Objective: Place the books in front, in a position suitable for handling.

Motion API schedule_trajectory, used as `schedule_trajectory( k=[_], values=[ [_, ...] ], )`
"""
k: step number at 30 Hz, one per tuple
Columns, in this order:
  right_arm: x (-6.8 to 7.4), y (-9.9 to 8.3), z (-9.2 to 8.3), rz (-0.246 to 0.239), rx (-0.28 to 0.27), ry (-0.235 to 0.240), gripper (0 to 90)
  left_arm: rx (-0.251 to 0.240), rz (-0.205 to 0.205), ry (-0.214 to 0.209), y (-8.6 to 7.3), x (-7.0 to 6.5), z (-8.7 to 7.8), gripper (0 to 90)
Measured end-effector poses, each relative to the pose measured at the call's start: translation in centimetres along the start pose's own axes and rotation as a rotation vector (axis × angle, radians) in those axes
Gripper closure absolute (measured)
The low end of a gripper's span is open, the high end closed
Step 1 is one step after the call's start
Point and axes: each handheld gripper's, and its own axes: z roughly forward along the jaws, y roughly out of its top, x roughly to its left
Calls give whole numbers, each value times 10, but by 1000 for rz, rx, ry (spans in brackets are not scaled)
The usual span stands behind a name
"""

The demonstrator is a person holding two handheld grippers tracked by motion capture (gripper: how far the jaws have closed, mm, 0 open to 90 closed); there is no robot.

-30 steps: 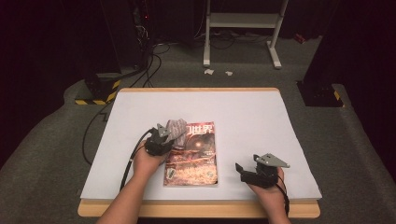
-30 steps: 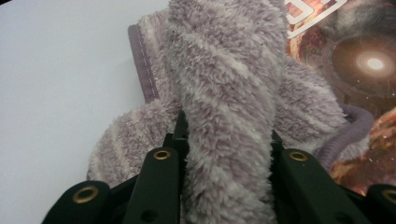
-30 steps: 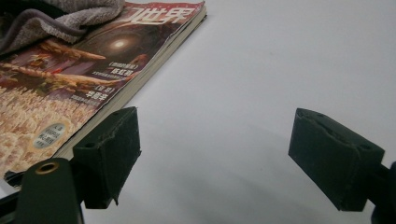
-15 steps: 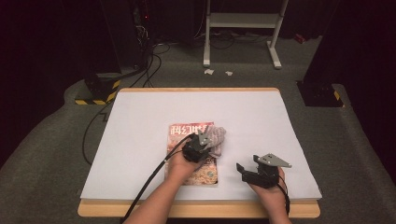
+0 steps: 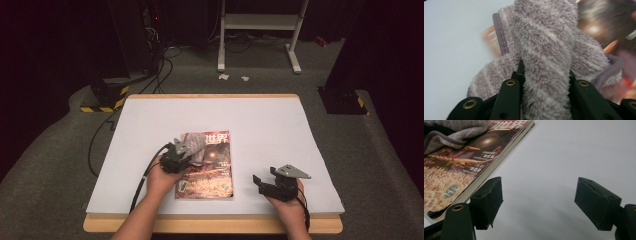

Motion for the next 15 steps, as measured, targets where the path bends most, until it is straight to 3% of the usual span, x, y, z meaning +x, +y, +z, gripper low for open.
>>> schedule_trajectory(
  k=[3, 7, 15],
  values=[
    [0, 0, 0, -1, -1, -3, 227, 4, -17, 6, -8, 3, -7, 696],
    [1, 0, 1, 2, 4, -3, 235, -3, -6, -27, -6, -14, -8, 697],
    [1, 0, 0, 6, 2, 2, 247, -41, 101, -150, 21, -90, 6, 697]
  ],
)
